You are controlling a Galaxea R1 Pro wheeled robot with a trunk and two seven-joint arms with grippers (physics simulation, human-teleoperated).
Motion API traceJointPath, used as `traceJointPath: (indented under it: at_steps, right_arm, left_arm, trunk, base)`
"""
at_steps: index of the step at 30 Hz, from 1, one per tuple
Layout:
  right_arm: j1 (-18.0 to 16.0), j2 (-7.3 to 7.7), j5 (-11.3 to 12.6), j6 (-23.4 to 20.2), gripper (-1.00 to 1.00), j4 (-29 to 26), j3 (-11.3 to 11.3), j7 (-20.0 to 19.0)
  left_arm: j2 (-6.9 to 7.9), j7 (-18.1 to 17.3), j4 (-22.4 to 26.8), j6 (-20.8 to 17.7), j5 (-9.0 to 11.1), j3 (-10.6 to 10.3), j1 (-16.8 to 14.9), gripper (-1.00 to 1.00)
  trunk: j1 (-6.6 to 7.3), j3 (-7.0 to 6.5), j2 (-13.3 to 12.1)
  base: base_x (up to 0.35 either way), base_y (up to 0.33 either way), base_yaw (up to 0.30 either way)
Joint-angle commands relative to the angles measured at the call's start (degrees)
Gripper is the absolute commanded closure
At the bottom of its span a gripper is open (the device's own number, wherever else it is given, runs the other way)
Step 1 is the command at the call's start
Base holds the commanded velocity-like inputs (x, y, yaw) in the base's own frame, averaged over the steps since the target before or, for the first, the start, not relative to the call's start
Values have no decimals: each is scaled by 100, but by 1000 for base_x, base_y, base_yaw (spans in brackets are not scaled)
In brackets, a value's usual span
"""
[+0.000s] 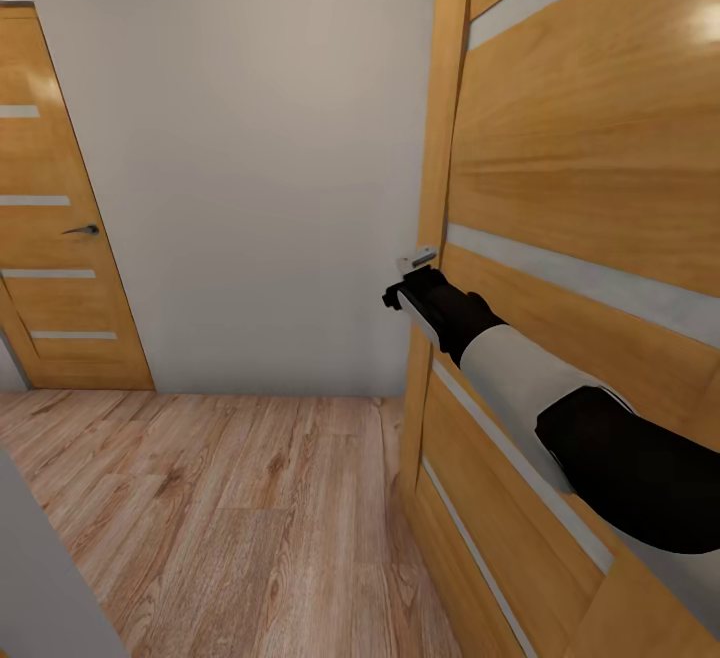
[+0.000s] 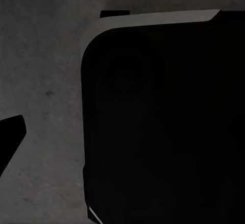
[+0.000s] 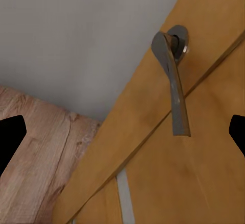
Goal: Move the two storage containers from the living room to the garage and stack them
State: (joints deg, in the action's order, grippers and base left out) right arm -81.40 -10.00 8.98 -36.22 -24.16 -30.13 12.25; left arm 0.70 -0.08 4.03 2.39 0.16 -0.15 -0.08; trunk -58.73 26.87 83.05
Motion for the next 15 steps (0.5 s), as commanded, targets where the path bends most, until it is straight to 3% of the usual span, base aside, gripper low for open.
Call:
traceJointPath:
  at_steps: [1, 6, 10, 15]
  right_arm:
    - [-7, 0, 61, -14, -100, 0, -36, 50]
    - [-7, 0, 39, -8, -100, -1, -36, 98]
    - [-7, 0, -2, -41, -100, -1, -52, 405]
    - [-7, 0, 0, -71, -100, -1, -61, 749]
  left_arm:
    - [1, -1, 1, 16, 5, -2, -1, -100]
    - [1, -37, 4, 1, 4, -7, -1, -100]
    - [1, -52, 2, 13, 1, -3, -1, -100]
    - [1, -53, 7, 16, 1, -2, -1, -100]
  trunk:
    - [0, 6, 3]
    - [0, 6, 3]
    - [0, 6, 3]
    - [0, 6, 3]
  base:
    - [0, 0, 0]
    - [113, 0, 0]
    - [244, 0, 0]
    - [58, 0, 0]
